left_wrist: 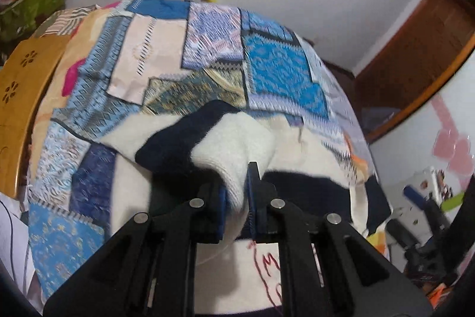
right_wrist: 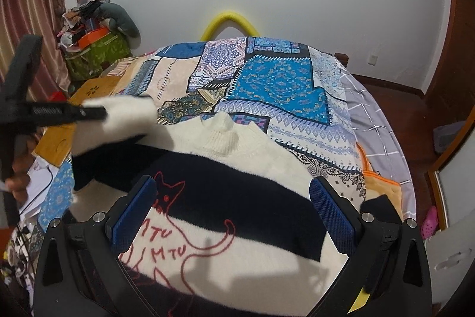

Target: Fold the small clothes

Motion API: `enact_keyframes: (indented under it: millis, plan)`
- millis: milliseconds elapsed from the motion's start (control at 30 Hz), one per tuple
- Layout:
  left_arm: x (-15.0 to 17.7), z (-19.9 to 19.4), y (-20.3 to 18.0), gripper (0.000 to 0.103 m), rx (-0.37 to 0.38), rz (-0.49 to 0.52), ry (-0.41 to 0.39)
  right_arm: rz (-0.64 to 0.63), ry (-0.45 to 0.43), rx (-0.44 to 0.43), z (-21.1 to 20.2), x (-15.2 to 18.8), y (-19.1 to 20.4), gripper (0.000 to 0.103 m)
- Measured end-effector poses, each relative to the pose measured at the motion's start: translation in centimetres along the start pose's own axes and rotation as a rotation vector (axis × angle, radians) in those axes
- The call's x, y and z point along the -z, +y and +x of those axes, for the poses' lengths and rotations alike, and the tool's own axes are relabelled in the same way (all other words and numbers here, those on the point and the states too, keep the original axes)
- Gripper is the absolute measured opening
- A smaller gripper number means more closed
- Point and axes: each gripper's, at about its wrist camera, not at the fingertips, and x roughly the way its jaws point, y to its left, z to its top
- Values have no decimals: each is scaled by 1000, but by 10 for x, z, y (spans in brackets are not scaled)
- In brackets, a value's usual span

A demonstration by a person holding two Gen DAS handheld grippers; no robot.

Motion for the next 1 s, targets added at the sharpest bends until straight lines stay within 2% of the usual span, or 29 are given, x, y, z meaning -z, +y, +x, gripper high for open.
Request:
enact_keyframes:
  millis: [200,400,567,667,733,800,867,1000]
  plan:
    - [29,31,-22,12,-15,18,86,2,9,8,-6,12,-3,102]
    - [50,49,-25,12,-63,34,141,10,29,-4,-4,21,-4,102]
    - [59,49,-27,20,-101,77,156,4,32,-17,-4,20,5,102]
    - [59,34,-28,35,-110,107,124,-16,27,-25,-3,15,14,102]
    - [58,18,-26,50,-129,132,78,-36,21,-26,-4,11,21,102]
    - [55,0,-22,56,-150,155,28,-54,15,-29,-4,7,30,102]
    - [51,-17,-14,58,-179,169,-16,-69,12,-37,-2,1,39,102]
    - [42,-49,15,69,-252,169,-92,-101,19,-61,6,-10,58,102]
